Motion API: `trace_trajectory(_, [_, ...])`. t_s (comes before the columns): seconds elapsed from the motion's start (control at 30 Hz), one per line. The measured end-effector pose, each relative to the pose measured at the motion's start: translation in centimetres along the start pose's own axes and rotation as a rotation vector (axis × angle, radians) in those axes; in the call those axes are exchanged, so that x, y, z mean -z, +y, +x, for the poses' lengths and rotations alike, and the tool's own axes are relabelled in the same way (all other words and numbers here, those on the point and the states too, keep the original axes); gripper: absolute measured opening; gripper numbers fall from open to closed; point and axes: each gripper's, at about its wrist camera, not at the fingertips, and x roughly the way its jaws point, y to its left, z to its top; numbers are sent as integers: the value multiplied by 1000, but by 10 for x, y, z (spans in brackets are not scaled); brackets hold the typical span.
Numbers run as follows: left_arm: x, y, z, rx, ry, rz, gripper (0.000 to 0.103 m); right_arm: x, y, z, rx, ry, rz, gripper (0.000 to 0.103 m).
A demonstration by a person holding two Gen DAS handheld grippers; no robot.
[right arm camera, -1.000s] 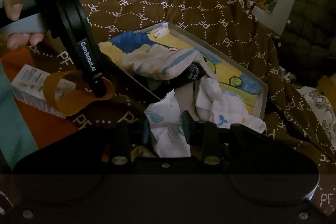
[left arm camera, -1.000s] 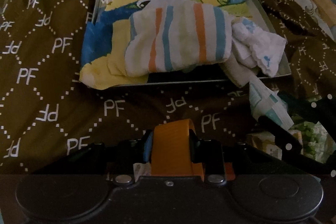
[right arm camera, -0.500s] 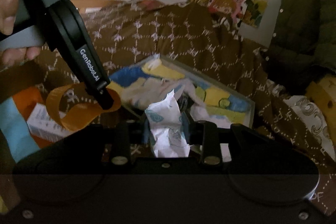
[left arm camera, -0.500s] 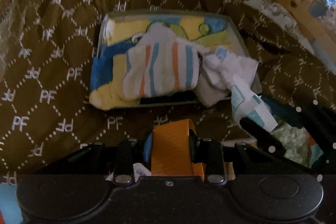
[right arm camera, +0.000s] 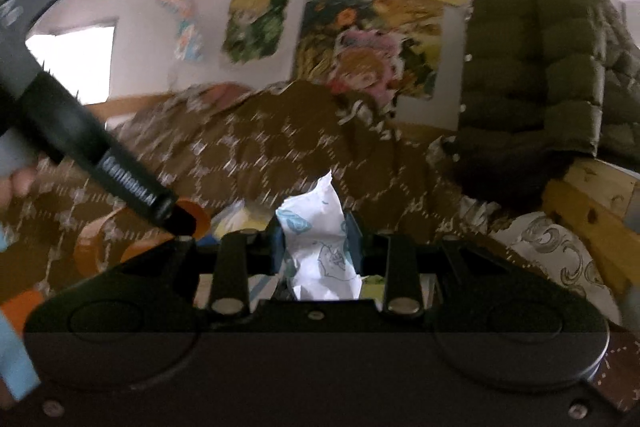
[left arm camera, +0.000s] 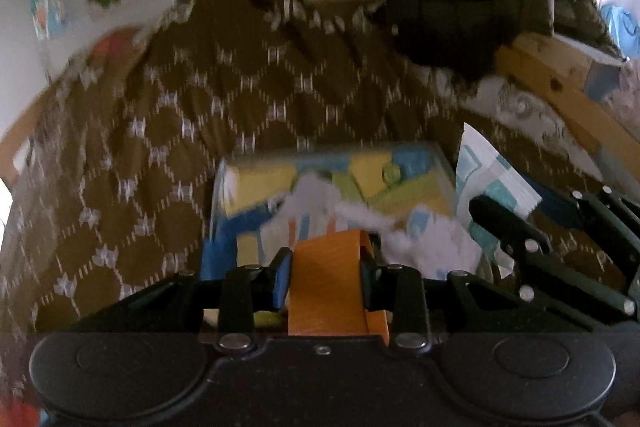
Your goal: Organize soft objects
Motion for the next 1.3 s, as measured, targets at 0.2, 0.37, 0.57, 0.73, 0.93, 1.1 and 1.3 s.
trace_trajectory(0.2, [-21, -7, 7, -22, -89, 1, 36, -12, -29, 18, 29, -42, 130, 24])
trace_trajectory(0.37, [-31, -8, 25, -39, -141, 7, 36, -6, -44, 27, 38, -62, 210, 24])
trace_trajectory(0.57, [-40, 2, 57, -64, -204, -59, 36, 14, -55, 41, 38, -65, 271, 24])
trace_trajectory(0.73, [-44, 14, 90, -82, -232, -132, 36, 37, -65, 66, 46, -36, 323, 24])
trace_trajectory(0.93, [-41, 29, 128, -95, -193, -232, 36, 64, -68, 87, 45, 34, 361, 24])
trace_trajectory(1.1, [-32, 40, 148, -115, -170, -282, 36, 80, -62, 99, 36, 76, 360, 24])
trace_trajectory(1.3, [-18, 50, 167, -128, -111, -329, 36, 94, -44, 120, 22, 139, 334, 25])
